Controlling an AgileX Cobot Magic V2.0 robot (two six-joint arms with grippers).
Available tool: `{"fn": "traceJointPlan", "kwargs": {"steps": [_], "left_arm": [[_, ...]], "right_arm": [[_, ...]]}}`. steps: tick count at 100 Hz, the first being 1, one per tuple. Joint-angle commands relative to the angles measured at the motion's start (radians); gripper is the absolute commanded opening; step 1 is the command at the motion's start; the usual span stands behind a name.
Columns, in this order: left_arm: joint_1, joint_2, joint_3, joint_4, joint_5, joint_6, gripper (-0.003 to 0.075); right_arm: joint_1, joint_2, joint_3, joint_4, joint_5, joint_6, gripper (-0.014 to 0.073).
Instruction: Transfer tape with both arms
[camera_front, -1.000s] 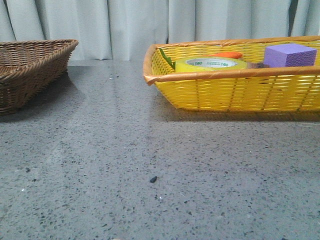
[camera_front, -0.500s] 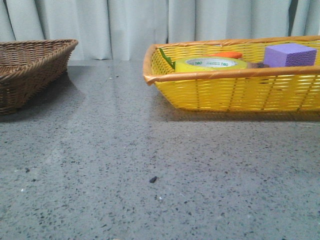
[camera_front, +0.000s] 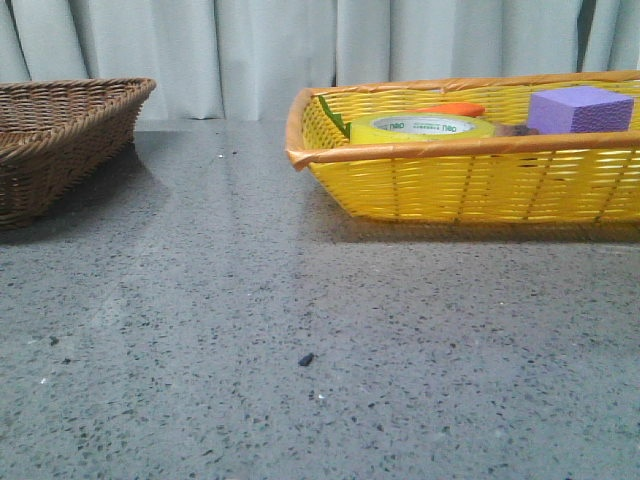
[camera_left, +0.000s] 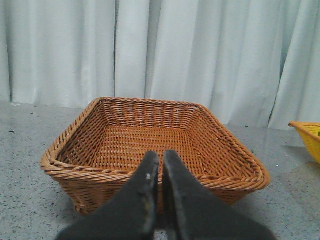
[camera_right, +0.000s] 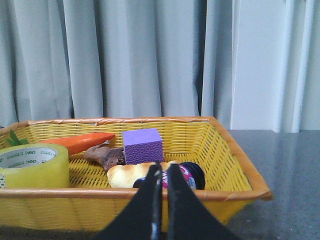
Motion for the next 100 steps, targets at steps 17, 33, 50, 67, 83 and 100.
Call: {"fn": "traceJointPlan", "kwargs": {"steps": [17,33,50,67,83,100], "left_arm": [[0.000,0.104,-0.205,0.046,0.022,-0.011,-0.0021],[0.000,0.227,-0.293,0.046,0.022,-0.011,-0.0021],[0.000,0.337,-0.345,0.046,-0.023,-0.011,-0.0020],[0.000,0.401,-0.361,0.046,-0.039,-0.011,-0.0020],[0.000,0.420,-0.361,0.046,-0.049,-0.011,-0.0020],[0.000,0.423,-0.361,0.046,-0.049,-0.011,-0.0020]], "right_arm": [[-0.003,0.055,-0.195,-0.035,0.144,-0.004,-0.0067],[-0.003,0.173,-0.339,0.042,0.312,-0.004,-0.0065],[-0.003,0.346,-0.499,0.105,0.424,-0.004,-0.0066],[-0.003,0.429,-0.541,0.128,0.389,-0.003,-0.0067],[-0.003,0.537,-0.643,0.128,0.471,-0.003,-0.0067],[0.024,0.695,-0.802,0.134,0.599,-0.003,-0.0040]]}}
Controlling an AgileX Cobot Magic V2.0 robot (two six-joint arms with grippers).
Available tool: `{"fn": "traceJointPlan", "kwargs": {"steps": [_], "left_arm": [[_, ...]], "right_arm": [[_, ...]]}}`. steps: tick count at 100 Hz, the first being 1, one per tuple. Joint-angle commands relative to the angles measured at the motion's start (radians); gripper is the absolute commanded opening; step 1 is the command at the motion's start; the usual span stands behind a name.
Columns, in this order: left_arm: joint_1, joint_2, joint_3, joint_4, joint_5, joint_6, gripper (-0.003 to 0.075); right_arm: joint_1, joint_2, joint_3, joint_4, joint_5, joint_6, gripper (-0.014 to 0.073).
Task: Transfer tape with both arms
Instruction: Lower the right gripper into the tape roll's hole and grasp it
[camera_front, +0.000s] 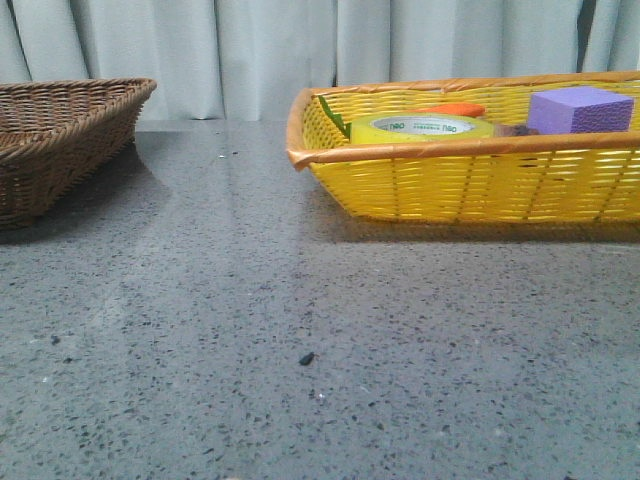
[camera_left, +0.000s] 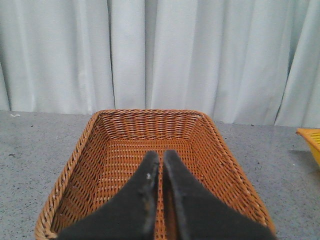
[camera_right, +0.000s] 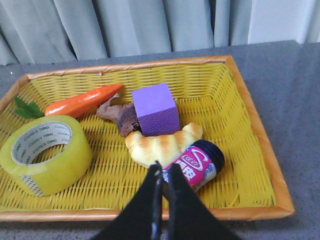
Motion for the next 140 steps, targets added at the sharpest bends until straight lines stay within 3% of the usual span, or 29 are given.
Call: {"fn": "traceJointPlan", "kwargs": {"steps": [1,19,31,53,78,140], "left_arm": [[0.000,0.015,-0.037,-0.001,-0.086,-0.011,-0.0020],[0.000,0.015,-0.037,-0.001,-0.086,-0.011,-0.0020],[0.000,0.015,-0.037,-0.001,-0.086,-0.011,-0.0020],[0.000,0.015,-0.037,-0.001,-0.086,-0.011,-0.0020],[0.000,0.015,-0.037,-0.001,-0.086,-0.011,-0.0020],[0.000,0.015,-0.037,-0.003,-0.086,-0.011,-0.0020]], "right_arm": [[0.021,0.086,-0.113,0.006,-0.004,-0.003,-0.0029],[0.102,0.241,-0.266,0.006,0.086,-0.003,0.0243],[0.178,0.356,-0.381,0.006,0.176,-0.011,0.0343],[0.321,0.576,-0.588,0.006,0.352,-0.022,0.0346],[0.441,0.770,-0.745,0.006,0.385,-0.061,0.0381],[0.502,1.104,-0.887,0.006,0.454,-0.111,0.0395]]}}
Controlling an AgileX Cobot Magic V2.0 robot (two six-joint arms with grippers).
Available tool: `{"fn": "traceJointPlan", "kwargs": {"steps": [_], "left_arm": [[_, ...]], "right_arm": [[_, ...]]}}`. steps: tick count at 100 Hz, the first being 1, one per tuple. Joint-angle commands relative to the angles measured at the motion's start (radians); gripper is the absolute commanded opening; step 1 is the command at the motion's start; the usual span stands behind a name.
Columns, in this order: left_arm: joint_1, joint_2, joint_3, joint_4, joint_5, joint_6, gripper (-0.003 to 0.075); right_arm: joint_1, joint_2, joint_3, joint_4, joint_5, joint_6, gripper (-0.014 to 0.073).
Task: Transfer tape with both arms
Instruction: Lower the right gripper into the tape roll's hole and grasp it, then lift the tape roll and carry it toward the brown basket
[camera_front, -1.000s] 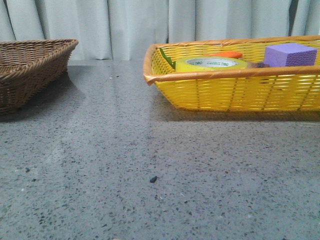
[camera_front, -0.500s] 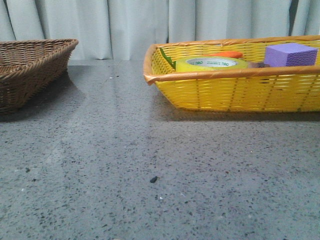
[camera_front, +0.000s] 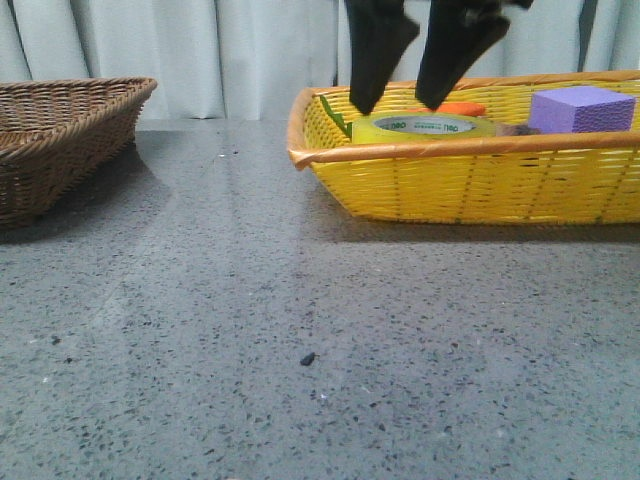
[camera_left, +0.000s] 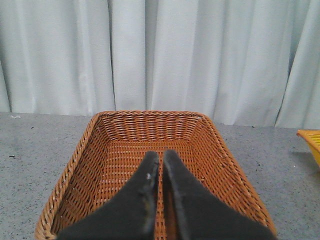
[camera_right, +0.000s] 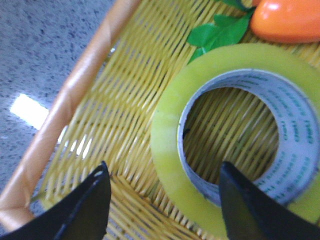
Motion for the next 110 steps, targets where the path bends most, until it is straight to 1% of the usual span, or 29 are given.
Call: {"fn": "traceJointPlan", "kwargs": {"steps": [1,18,55,60,65,77,89,98,110], "left_arm": [[0.000,0.015,-0.037,-0.003,-0.079,-0.011,-0.0020],[0.000,0.015,-0.037,-0.006,-0.079,-0.011,-0.0020],[0.000,0.015,-0.037,-0.006,-0.079,-0.011,-0.0020],[0.000,0.015,-0.037,-0.006,-0.079,-0.011,-0.0020],[0.000,0.015,-0.037,-0.006,-0.079,-0.011,-0.0020],[0.000,0.015,-0.037,-0.006,-0.079,-0.011,-0.0020],[0.000,0.015,-0.037,-0.006,-0.079,-0.011,-0.0020],[0.000,0.015,-0.037,-0.006,-0.078,-0.011,-0.0020],[0.000,0.015,-0.037,-0.006,-0.078,-0.011,-0.0020]], "right_arm": [[0.001,-0.012,-0.038,0.000,-0.025,-0.013,0.0395],[0.001,0.033,-0.038,-0.010,-0.029,-0.013,0.0395],[0.001,0.064,-0.038,-0.028,-0.056,-0.013,0.0390],[0.001,0.064,-0.038,-0.030,-0.056,-0.013,0.0369],[0.001,0.064,-0.038,-0.035,-0.056,-0.013,0.0330],[0.001,0.064,-0.038,-0.041,-0.055,-0.013,0.0197],[0.001,0.064,-0.038,-0.044,-0.055,-0.013,0.0109],[0.001,0.064,-0.038,-0.044,-0.055,-0.013,0.0076],[0.001,0.064,-0.066,-0.044,-0.038,-0.013,0.0076]]}}
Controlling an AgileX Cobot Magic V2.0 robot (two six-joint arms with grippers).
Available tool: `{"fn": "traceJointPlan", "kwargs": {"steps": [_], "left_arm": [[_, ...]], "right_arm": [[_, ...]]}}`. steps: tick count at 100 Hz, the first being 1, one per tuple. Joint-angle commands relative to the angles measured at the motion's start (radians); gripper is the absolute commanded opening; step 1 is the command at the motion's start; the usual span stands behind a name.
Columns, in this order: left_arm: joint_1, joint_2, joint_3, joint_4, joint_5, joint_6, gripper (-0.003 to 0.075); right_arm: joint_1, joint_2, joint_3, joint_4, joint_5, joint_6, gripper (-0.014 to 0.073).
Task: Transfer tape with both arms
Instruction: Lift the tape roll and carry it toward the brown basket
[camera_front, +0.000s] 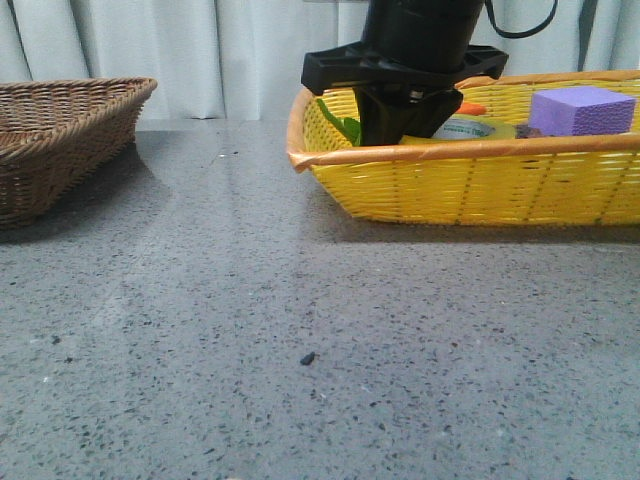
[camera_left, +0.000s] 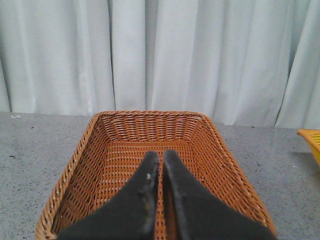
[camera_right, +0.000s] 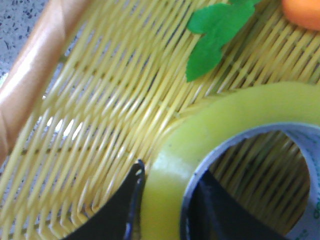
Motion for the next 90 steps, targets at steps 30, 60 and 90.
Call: {"fn": "traceJointPlan", "kwargs": {"steps": [30,60,90], "left_arm": [[0.000,0.015,-0.037,-0.007,-0.076,-0.010,-0.0020],[0.000,0.015,-0.037,-0.009,-0.076,-0.010,-0.0020],[0.000,0.015,-0.037,-0.011,-0.076,-0.010,-0.0020]], "right_arm": [[0.000,-0.045,-0.252,-0.008,0.126,-0.008,0.0076],[0.116,-0.045,-0.443,0.006,0.217,-0.021,0.0075],[0.330,-0.032,-0.466,0.008,0.211,-0.032,0.0075]]}}
